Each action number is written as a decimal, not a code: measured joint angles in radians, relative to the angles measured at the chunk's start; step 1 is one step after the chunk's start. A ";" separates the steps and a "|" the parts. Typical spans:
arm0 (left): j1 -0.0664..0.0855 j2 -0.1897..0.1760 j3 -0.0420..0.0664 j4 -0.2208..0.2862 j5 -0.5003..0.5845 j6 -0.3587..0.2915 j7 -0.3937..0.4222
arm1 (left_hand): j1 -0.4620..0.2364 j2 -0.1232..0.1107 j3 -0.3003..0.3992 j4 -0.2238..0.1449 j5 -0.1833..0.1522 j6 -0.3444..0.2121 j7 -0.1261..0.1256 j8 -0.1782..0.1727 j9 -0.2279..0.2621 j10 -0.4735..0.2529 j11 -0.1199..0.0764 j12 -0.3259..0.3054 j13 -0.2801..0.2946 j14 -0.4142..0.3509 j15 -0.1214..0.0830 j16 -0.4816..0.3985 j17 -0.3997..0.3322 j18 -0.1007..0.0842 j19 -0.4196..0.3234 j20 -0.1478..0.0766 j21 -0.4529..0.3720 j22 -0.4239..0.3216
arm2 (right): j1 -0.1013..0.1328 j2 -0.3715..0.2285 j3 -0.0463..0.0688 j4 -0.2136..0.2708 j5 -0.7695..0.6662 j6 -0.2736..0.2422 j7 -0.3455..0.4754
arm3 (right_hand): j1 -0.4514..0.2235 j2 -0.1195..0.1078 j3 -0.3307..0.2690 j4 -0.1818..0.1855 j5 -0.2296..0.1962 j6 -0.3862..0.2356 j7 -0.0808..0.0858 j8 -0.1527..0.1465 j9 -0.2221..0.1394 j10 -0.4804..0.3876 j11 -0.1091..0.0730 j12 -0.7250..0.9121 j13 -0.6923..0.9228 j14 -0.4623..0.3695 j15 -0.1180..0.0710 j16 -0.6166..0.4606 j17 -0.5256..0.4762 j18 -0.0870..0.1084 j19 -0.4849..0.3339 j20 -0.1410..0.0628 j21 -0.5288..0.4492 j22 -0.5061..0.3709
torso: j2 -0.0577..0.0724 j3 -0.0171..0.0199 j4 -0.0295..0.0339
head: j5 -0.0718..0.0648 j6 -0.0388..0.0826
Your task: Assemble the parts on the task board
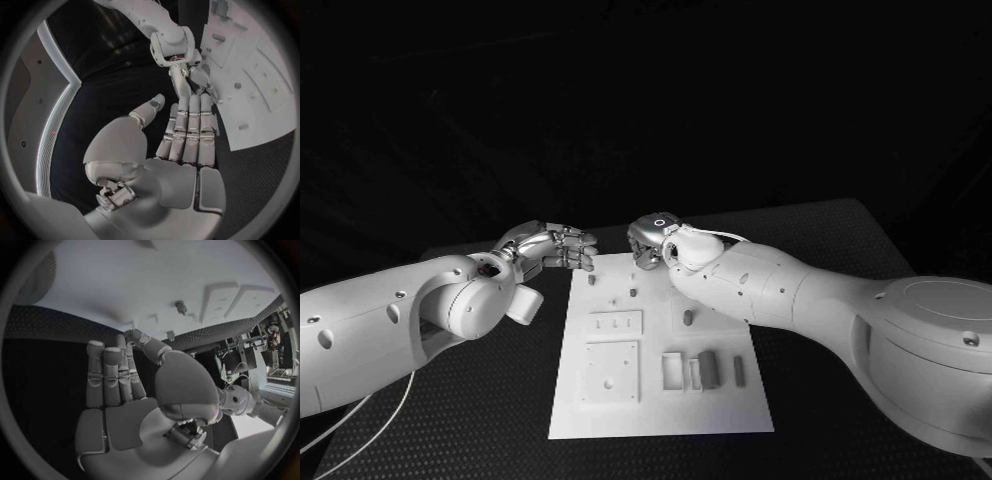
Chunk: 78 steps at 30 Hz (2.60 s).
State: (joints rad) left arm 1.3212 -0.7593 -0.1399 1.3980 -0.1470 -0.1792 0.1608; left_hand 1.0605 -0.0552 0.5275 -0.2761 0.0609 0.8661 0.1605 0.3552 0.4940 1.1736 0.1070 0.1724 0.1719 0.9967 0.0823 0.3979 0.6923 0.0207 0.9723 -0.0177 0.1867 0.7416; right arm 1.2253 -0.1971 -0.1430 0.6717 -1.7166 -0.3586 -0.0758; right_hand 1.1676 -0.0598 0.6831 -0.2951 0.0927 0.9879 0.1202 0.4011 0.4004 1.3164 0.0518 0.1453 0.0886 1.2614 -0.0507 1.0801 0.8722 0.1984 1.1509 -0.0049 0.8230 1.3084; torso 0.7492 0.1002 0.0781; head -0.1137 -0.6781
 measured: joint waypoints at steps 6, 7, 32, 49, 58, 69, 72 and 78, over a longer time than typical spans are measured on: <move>0.000 0.003 0.000 -0.001 0.000 -0.001 0.000 | 0.000 0.000 0.000 0.000 0.000 0.000 0.000 0.000 0.000 0.000 0.000 -0.004 0.000 0.000 0.000 0.000 0.000 0.000 0.000 0.000 -0.004 0.000 | -0.001 0.001 0.000 -0.007 0.000 0.000 0.001 | 0.000 0.000 0.002 0.002 -0.001 0.000 0.000 0.000 0.000 0.000 0.000 -0.001 0.000 0.000 0.000 0.000 0.000 0.000 0.000 -0.001 0.000 0.000 | 0.001 0.0004 -0.0002 | 0.003 -0.003; 0.000 0.003 0.000 -0.001 0.000 -0.001 0.000 | 0.000 0.000 0.000 0.000 0.000 0.000 0.000 0.000 0.000 0.000 0.000 -0.004 0.000 0.000 0.000 0.000 0.000 0.000 0.000 0.000 -0.004 0.000 | -0.001 0.001 0.000 -0.008 0.000 0.000 0.001 | 0.000 0.000 0.002 0.002 -0.001 0.000 0.000 0.000 0.000 0.000 0.000 -0.001 0.000 0.000 0.000 0.000 0.000 0.000 0.000 -0.001 0.000 0.000 | 0.002 0.0004 0.0000 | 0.003 -0.004; 0.001 0.015 0.000 -0.013 0.000 -0.002 0.000 | 0.000 0.000 0.000 0.000 0.000 0.000 0.000 -0.004 0.000 0.000 0.000 -0.004 0.001 0.000 0.000 -0.004 0.003 0.000 0.000 0.000 -0.004 0.001 | 0.002 0.012 -0.009 -0.020 0.002 0.003 0.002 | 0.003 -0.003 0.003 0.003 0.000 0.000 0.000 -0.004 0.000 0.000 0.003 -0.007 0.002 -0.005 -0.001 0.000 0.000 0.000 -0.001 -0.001 0.004 0.000 | 0.006 0.0004 -0.0001 | 0.011 -0.013; 0.001 0.019 0.000 -0.015 0.000 -0.002 0.000 | 0.000 0.000 0.000 0.000 0.000 0.000 0.000 -0.004 0.000 0.000 0.000 -0.008 0.002 0.000 0.000 -0.008 0.005 -0.001 0.000 0.000 -0.004 0.001 | 0.004 0.015 -0.012 -0.020 0.002 0.004 -0.001 | 0.004 -0.004 0.002 0.002 0.000 0.000 0.000 -0.002 0.021 0.001 -0.001 -0.003 0.002 -0.004 0.000 0.003 0.000 0.000 -0.006 -0.002 0.008 0.000 | 0.008 0.0002 0.0003 | 0.016 -0.015; 0.001 0.020 0.000 -0.024 0.000 -0.002 -0.001 | 0.000 0.000 0.000 0.000 0.000 0.000 0.000 -0.004 0.000 0.000 0.000 -0.008 0.002 0.000 0.000 -0.008 0.006 -0.001 0.000 0.000 -0.004 0.002 | 0.004 0.018 -0.012 -0.005 0.002 0.003 0.001 | 0.000 0.001 0.001 0.001 -0.003 -0.002 -0.002 -0.002 0.021 0.000 -0.001 -0.004 0.024 -0.004 0.000 0.003 0.000 0.000 -0.007 -0.002 0.008 0.000 | 0.009 0.0003 0.0004 | 0.018 -0.017; 0.001 0.022 0.000 -0.028 0.000 -0.002 -0.001 | 0.000 0.000 0.000 0.000 0.000 0.000 0.000 -0.004 0.001 0.000 0.000 -0.008 0.002 0.000 0.000 -0.008 0.007 -0.001 0.000 0.000 -0.004 0.002 | 0.003 0.016 -0.012 0.002 0.002 0.000 0.003 | 0.000 0.000 0.003 0.003 0.000 -0.002 -0.002 -0.003 0.021 0.002 0.002 -0.004 0.030 -0.004 0.000 0.003 -0.001 0.000 -0.008 0.000 0.008 -0.001 | 0.010 0.0003 -0.0006 | 0.017 -0.016; 0.001 0.022 0.000 -0.028 0.000 -0.002 -0.001 | 0.000 0.000 0.000 0.000 0.000 0.000 0.000 -0.004 0.001 0.000 0.000 -0.008 0.002 0.000 0.000 -0.008 0.008 -0.001 0.000 0.000 -0.004 0.002 | 0.003 0.016 -0.012 0.002 0.002 0.001 0.003 | 0.000 0.000 0.003 0.003 0.000 -0.002 -0.002 -0.004 0.021 0.002 0.002 -0.004 0.030 -0.004 0.000 0.003 -0.001 0.000 -0.008 0.000 0.008 -0.001 | 0.010 0.0004 -0.0003 | 0.017 -0.016; 0.001 0.022 0.000 -0.029 0.000 -0.002 -0.001 | 0.000 0.000 0.000 0.000 0.000 0.000 0.000 -0.004 0.001 0.000 0.000 -0.008 0.003 0.000 0.000 -0.012 0.008 -0.001 0.000 0.000 -0.004 0.003 | 0.004 0.017 -0.012 0.000 0.001 0.002 0.002 | 0.000 0.000 0.003 0.003 0.000 -0.002 -0.002 -0.006 0.021 0.002 0.002 -0.004 0.030 -0.006 -0.002 0.007 -0.001 0.000 -0.008 0.000 0.010 -0.001 | 0.011 0.0008 -0.0007 | 0.015 -0.015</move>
State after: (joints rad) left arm 1.3225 -0.7370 -0.1399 1.3692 -0.1470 -0.1812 0.1601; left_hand 1.0603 -0.0554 0.5275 -0.2761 0.0610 0.8662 0.1605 0.3514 0.4949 1.1736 0.1070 0.1648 0.1751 0.9967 0.0823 0.3863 0.7007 0.0197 0.9723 -0.0177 0.1827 0.7448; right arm 1.2289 -0.1799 -0.1551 0.6721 -1.7158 -0.3570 -0.0738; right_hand 1.1676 -0.0593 0.6862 -0.2916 0.0928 0.9861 0.1183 0.3954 0.4215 1.3180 0.0538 0.1408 0.1191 1.2551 -0.0526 1.0871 0.8713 0.1983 1.1428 -0.0053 0.8333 1.3076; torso 0.7601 0.1010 0.0775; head -0.0984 -0.6927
